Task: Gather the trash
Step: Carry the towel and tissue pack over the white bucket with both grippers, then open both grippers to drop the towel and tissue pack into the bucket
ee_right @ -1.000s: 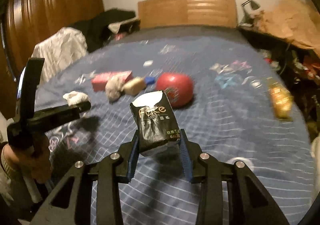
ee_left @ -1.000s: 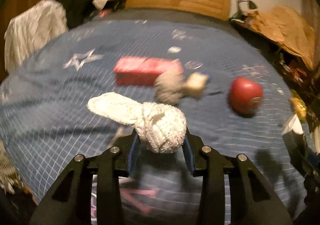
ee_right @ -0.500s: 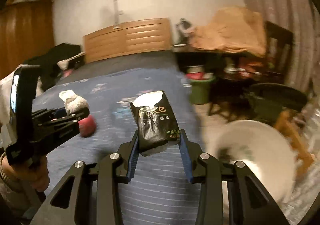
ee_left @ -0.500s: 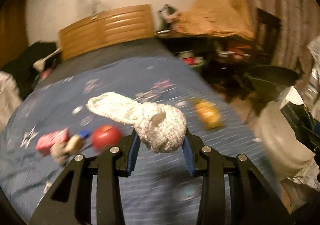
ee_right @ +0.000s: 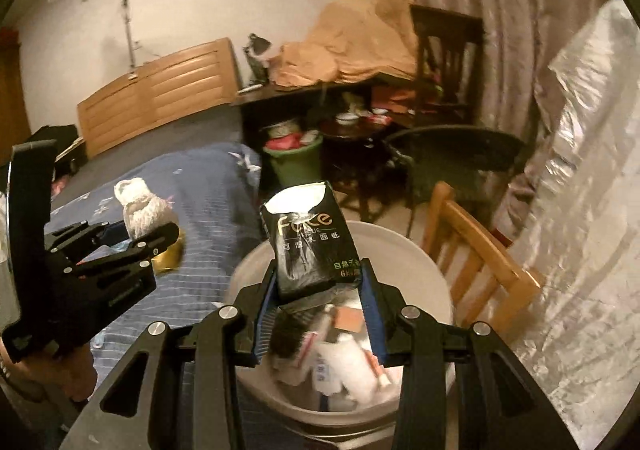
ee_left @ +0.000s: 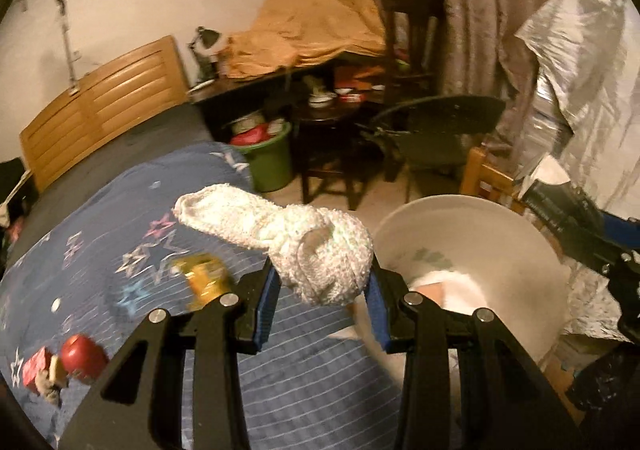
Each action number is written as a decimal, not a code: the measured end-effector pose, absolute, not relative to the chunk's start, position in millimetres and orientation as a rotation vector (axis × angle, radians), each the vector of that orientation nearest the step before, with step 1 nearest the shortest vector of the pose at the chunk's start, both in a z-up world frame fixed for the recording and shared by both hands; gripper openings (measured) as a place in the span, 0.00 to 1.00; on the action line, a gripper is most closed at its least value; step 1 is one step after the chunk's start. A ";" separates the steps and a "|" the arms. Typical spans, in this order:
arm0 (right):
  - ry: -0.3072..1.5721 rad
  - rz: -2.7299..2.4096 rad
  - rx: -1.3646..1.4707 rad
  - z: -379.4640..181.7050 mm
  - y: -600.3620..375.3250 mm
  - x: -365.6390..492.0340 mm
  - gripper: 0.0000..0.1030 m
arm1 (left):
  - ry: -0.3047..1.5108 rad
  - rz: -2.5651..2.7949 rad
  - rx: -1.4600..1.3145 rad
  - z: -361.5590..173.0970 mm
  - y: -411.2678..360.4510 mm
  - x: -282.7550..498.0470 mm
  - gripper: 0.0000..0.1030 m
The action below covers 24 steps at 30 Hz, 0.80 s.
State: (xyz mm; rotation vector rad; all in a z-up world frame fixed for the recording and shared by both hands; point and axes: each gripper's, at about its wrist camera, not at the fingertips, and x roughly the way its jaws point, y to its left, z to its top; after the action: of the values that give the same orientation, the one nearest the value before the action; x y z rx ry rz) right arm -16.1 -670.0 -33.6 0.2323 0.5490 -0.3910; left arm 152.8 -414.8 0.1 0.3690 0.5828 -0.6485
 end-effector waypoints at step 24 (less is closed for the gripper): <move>0.588 -0.452 0.304 -71.8 -710.6 -17.5 0.39 | 0.726 -0.951 0.342 -34.8 -461.1 171.4 0.36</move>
State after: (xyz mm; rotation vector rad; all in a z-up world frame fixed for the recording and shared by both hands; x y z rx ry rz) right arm -17.5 -710.6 -71.8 0.3043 0.5876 -0.4520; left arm 171.4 -461.1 -34.8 0.3419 0.7264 -0.9513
